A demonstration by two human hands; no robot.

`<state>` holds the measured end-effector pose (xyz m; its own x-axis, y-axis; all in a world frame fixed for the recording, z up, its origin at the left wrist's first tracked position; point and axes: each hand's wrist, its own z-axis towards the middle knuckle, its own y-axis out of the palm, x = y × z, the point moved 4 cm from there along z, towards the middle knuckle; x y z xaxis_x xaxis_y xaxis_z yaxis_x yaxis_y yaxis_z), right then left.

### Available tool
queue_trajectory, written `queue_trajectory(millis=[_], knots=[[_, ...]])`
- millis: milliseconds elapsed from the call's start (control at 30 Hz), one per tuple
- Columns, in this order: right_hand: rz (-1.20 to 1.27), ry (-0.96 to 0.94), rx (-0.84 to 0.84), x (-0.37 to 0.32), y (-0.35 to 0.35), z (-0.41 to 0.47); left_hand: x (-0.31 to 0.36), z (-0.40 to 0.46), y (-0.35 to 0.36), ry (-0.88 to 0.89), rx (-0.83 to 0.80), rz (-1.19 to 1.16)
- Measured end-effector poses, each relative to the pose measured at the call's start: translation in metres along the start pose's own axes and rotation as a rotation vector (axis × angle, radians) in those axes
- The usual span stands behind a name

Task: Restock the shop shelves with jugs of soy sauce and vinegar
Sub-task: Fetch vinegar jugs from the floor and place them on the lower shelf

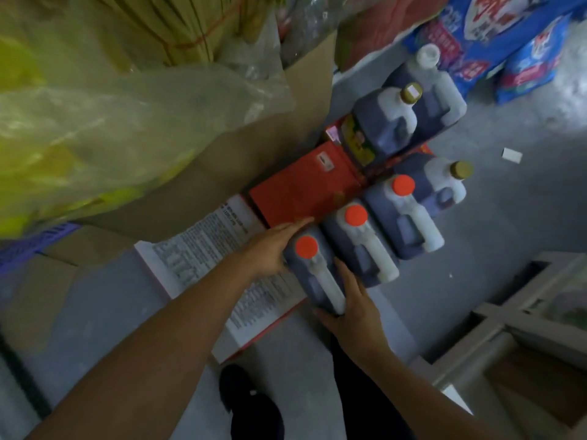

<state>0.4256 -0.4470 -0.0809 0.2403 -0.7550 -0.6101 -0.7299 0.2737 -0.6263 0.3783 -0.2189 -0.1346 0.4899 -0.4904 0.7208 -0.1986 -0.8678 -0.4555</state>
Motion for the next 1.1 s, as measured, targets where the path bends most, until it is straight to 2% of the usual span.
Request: queue_trajectory(millis=[133, 367, 467, 600, 733, 833, 1000, 1100], knots=[[0.127, 0.002, 0.007, 0.019, 0.010, 0.001, -0.012, 0.020, -0.001, 0.043, -0.088, 0.002], [0.192, -0.020, 0.181, 0.018, 0.024, -0.005, -0.017, 0.017, -0.003, 0.086, -0.098, -0.002], [0.192, -0.080, 0.151, 0.005, 0.013, -0.004, -0.011, 0.004, -0.013, 0.045, -0.110, -0.044], [0.146, -0.216, 0.039, -0.038, -0.028, -0.003, 0.015, -0.041, -0.051, 0.084, -0.059, -0.053], [0.039, -0.389, -0.030, -0.126, -0.108, -0.013, 0.090, -0.120, -0.134, 0.072, 0.152, 0.024], [-0.037, -0.514, -0.052, -0.220, -0.187, -0.044, 0.175, -0.192, -0.210, 0.293, 0.307, 0.019], [-0.088, -0.751, -0.027, -0.390, -0.323, -0.134, 0.312, -0.344, -0.321, 0.412, 0.595, -0.065], [0.037, -0.913, 0.013, -0.479, -0.377, -0.201, 0.388, -0.454, -0.375, 0.503, 0.788, -0.026]])
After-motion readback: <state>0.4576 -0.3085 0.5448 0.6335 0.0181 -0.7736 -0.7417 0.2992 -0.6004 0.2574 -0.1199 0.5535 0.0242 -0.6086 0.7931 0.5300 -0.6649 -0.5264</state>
